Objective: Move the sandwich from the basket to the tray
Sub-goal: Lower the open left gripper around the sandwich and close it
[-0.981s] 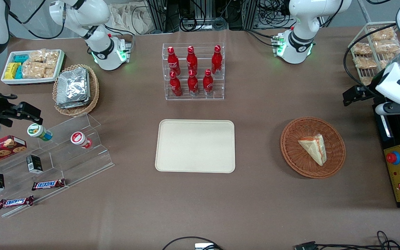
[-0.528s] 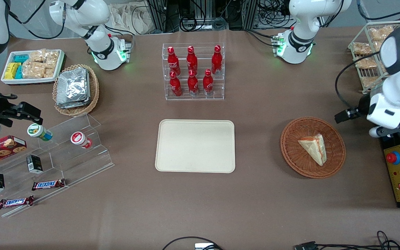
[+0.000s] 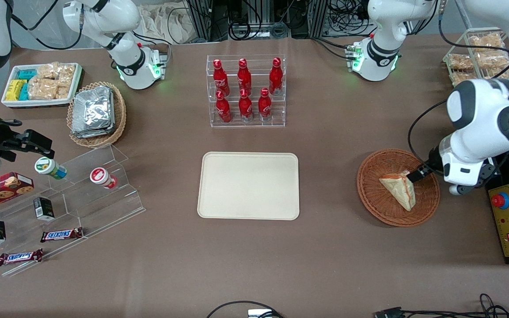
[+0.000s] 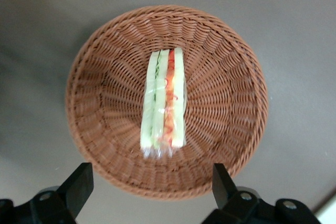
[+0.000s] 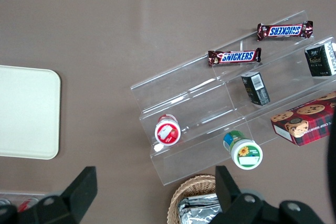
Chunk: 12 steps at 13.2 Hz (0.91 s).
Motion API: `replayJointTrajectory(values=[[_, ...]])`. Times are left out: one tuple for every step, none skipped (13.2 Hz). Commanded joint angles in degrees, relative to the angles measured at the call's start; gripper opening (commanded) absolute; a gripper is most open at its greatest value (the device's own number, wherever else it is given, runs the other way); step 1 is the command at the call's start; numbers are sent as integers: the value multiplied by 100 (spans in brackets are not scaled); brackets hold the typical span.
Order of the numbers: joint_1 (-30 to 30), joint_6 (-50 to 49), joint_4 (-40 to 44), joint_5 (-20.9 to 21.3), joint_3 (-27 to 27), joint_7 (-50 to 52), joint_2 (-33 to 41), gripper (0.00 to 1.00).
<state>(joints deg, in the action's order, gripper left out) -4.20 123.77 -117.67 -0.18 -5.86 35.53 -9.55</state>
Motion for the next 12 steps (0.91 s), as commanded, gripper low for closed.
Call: replayJointTrajectory(values=[[-28, 454, -257, -61, -38, 252, -117, 100], [-28, 516, -257, -61, -38, 340, -187, 100], [-11, 621, -266, -61, -38, 410, -274, 100], [-2, 700, -292, -61, -38, 515, -371, 100], [-2, 744, -309, -61, -38, 560, -433, 100], [-10, 754, -310, -61, -38, 569, -503, 100], [-19, 771, -301, -61, -38, 578, -591, 100], [-19, 850, -310, -61, -38, 604, -687, 100], [-19, 903, -301, -61, -38, 674, -793, 100], [-19, 938, -301, -61, -38, 701, -855, 100], [-19, 990, -310, -61, -38, 701, -873, 100], [-11, 1008, -301, -52, -38, 692, -890, 98]])
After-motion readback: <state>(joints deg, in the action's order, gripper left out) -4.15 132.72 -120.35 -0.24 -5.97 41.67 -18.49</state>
